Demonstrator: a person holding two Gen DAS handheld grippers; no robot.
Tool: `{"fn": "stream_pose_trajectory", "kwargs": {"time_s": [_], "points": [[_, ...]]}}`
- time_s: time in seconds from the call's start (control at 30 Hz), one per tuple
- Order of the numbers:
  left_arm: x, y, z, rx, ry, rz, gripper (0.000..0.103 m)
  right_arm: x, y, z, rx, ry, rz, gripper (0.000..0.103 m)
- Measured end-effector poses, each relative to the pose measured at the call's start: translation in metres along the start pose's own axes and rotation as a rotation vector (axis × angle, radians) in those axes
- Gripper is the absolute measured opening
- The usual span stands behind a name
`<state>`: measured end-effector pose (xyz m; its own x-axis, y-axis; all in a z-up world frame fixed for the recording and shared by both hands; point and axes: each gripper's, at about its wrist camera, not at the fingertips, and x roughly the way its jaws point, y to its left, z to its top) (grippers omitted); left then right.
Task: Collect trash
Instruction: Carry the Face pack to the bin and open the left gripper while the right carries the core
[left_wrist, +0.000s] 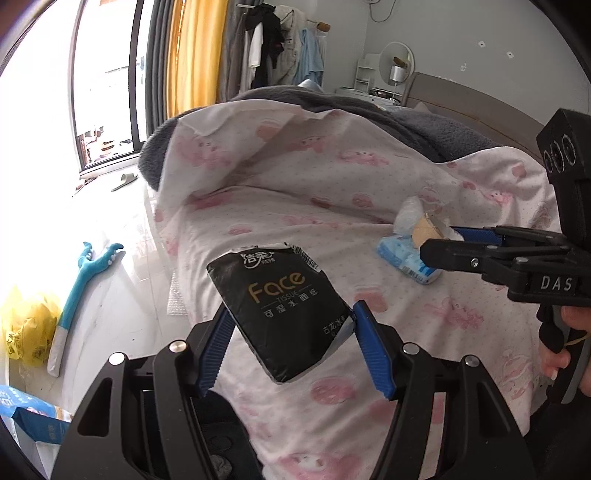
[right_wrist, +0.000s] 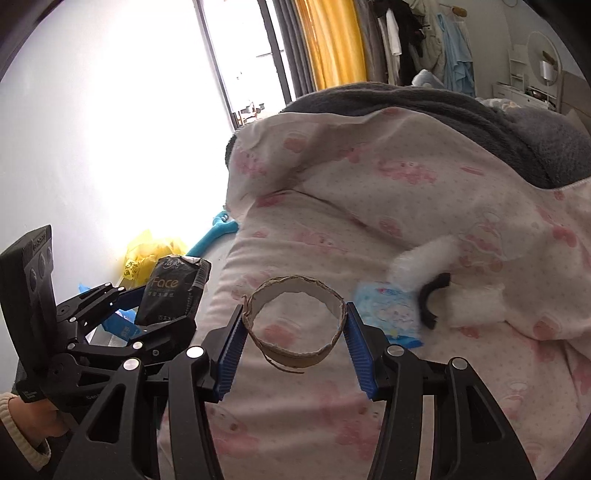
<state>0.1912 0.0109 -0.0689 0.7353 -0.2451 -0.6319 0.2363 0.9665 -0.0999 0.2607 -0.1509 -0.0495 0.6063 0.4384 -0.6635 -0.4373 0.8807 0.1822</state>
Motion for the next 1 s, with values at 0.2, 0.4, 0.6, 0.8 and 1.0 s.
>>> {"fn": "stream_pose_trajectory", "kwargs": {"time_s": [0.2,0.4,0.6,0.8,1.0], "points": [[-0.009,0.024,-0.012,-0.033,0.011,0.037,0.068,0.008,0.029,0.005,-0.025,-0.002,0.028,0.053],[-0.012,0.047,-0.028,-0.047,0.044,0.079,0.068,0.008,0.056,0.013,-0.046,-0.035,0.049,0.053],[-0.015,0.073,-0.05,-0.078,0.097,0.094,0.068,0.02,0.085,0.013,-0.055,-0.018,0.081,0.053],[-0.014,0.106,-0.077,-0.114,0.177,0.141,0.068,0.027,0.117,0.008,-0.062,0.001,0.113,0.053],[-0.011,0.133,-0.096,-0.152,0.238,0.152,0.068,0.043,0.152,0.004,-0.099,0.036,0.151,0.053]]}}
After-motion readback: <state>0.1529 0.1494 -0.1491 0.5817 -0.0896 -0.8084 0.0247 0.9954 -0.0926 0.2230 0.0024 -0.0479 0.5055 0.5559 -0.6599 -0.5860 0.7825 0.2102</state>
